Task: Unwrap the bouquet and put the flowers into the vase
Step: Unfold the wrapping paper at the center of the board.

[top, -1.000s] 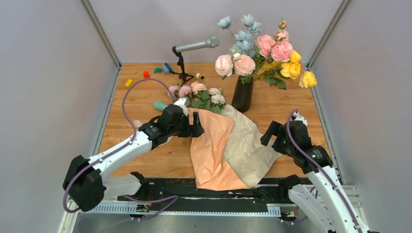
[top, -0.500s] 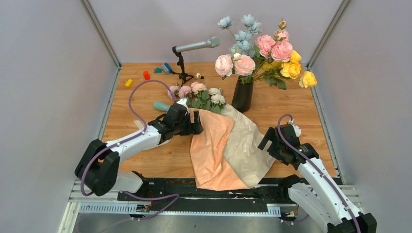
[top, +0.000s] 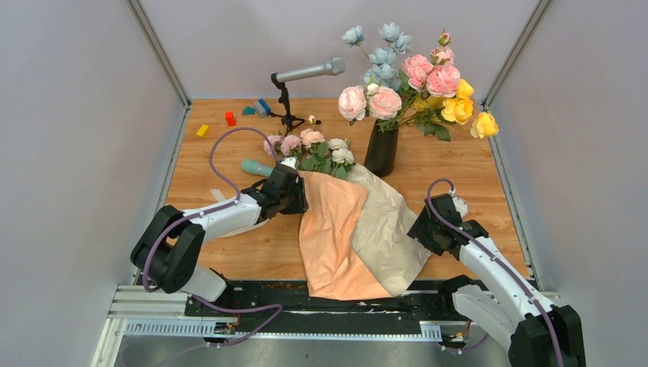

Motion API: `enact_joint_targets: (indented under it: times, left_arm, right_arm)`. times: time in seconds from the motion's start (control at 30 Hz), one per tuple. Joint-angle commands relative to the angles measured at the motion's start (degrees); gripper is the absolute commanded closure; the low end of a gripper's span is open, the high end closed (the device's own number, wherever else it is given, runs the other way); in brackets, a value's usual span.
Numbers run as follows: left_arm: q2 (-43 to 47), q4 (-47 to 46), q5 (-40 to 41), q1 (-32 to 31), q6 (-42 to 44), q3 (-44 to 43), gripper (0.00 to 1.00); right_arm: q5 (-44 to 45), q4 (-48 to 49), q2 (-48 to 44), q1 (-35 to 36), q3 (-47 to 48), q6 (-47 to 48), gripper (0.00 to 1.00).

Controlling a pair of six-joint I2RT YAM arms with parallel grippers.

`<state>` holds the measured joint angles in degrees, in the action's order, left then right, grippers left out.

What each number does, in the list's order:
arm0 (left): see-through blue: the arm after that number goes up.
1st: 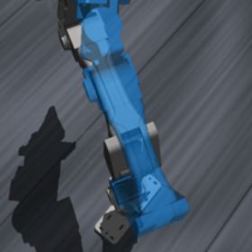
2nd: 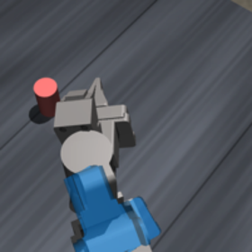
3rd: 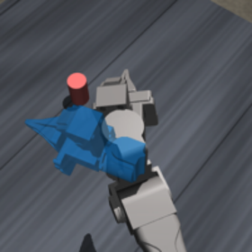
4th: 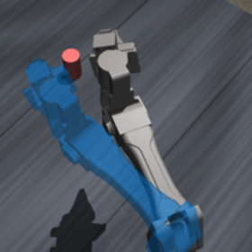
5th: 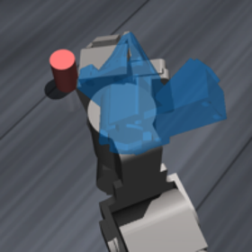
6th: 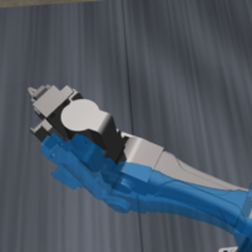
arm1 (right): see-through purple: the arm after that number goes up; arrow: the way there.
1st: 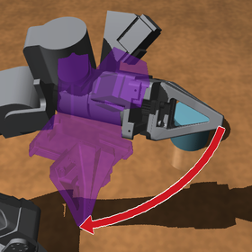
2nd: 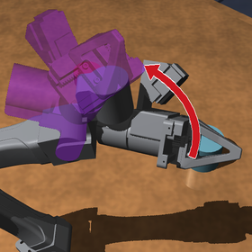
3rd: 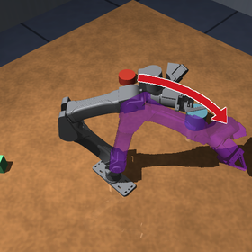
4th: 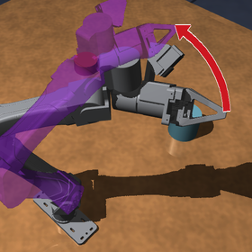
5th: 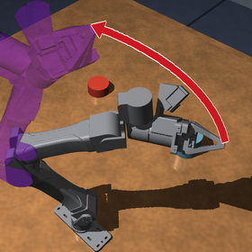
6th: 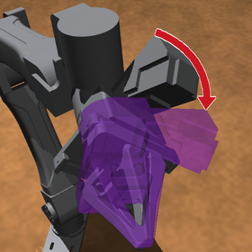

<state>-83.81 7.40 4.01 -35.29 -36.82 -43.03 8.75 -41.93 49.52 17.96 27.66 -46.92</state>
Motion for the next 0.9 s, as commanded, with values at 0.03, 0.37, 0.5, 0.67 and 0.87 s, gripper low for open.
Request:
enact_joint_targets:
  times: [0.03, 0.37, 0.5, 0.67, 0.87]
  left_arm:
    - [-1.2, -2.2, 1.8, 0.4, 1.0, -1.7, 0.61]
    - [-2.3, -2.9, 1.8, 1.6, 1.3, -1.6, 0.93]
    - [-2.5, -3.6, 1.7, 2.4, 1.3, -1.9, 1.00]
    - [-3.2, -5.0, 1.6, 3.4, 1.1, -2.3, 1.00]
    - [-4.4, -7.0, 2.8, 5.5, 0.4, -3.0, 1.00]
  right_arm:
    - [1.0, 3.8, 3.0, -0.4, -0.6, 0.3, 0.46]
    - [0.7, 6.4, 6.8, -0.9, -1.2, 1.2, 0.69]
    - [0.4, 7.7, 9.2, -1.1, -1.2, 2.0, 0.81]
    - [0.6, 9.4, 12.1, -1.7, -0.8, 2.5, 0.95]
    - [1.3, 10.9, 15.1, -2.7, -0.3, 2.8, 0.99]
